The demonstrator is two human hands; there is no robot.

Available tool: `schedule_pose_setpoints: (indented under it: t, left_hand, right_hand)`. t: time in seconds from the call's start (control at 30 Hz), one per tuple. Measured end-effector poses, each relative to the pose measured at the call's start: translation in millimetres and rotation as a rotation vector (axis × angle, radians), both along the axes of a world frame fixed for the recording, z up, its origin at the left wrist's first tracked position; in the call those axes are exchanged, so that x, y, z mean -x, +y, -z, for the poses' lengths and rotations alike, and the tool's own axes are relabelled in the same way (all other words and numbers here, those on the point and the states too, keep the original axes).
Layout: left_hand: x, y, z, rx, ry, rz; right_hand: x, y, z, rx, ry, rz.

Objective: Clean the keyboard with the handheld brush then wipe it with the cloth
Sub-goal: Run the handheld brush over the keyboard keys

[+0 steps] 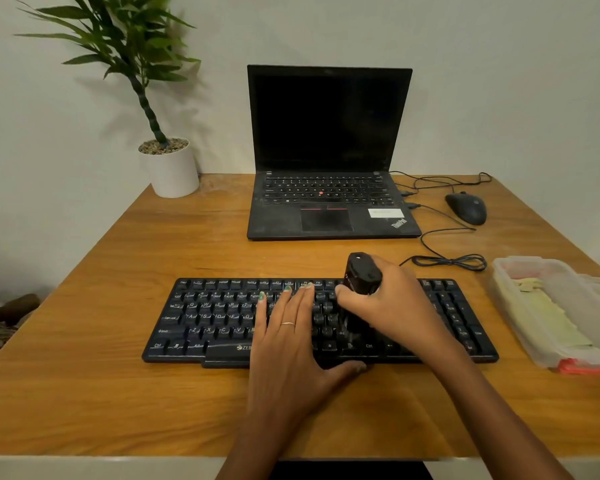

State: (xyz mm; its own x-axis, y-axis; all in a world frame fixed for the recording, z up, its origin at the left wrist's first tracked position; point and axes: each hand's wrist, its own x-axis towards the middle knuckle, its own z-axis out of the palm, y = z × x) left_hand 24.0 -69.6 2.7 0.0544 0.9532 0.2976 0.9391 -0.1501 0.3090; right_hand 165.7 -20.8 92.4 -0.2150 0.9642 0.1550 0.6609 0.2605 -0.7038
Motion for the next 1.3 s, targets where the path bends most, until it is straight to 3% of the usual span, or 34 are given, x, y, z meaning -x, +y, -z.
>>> schedule_pose_setpoints:
  t: [0.1, 0.23, 0.57, 0.7, 0.83, 0.97, 1.13, 1.3]
  left_hand:
    - [1.4, 0.6, 1.4, -0.006, -0.007, 0.001]
    - [0.3, 0.4, 1.6, -0.001, -0.006, 0.004]
    - [1.1, -0.3, 1.1, -0.019, -0.019, 0.014]
    - [0.9, -0.4, -0.7, -0.013, -0.013, 0.008]
    - [0.8, -1.0, -0.9, -0.019, -0.042, 0.010]
    - [1.2, -1.5, -1.6, -0.003, -0.033, 0.013]
    - [1.3, -0.6, 0.1, -0.012, -0.038, 0.012]
    - [0.9, -1.6, 0.4, -0.038, -0.058, 0.014]
  right_hand:
    - [2.0, -4.2, -1.9, 0.111, -0.020, -0.127]
    - [1.9, -4.3, -0.4, 0.020, 0.004, -0.017]
    - [3.3, -12.0, 1.3, 0.046, -0.057, -0.088]
    - [-1.9, -14.8, 2.2, -0.088, -0.078, 0.051]
    - [-3.9, -29.2, 8.7, 0.036, 0.094, -0.025]
    - [-7.0, -33.0, 16.8, -0.091, 0.036, 0.059]
    - [-8.2, -35.3, 12.9, 0.057, 0.093, -0.005]
    - [-8.6, -38.8, 8.5, 0.075, 0.112, -0.055]
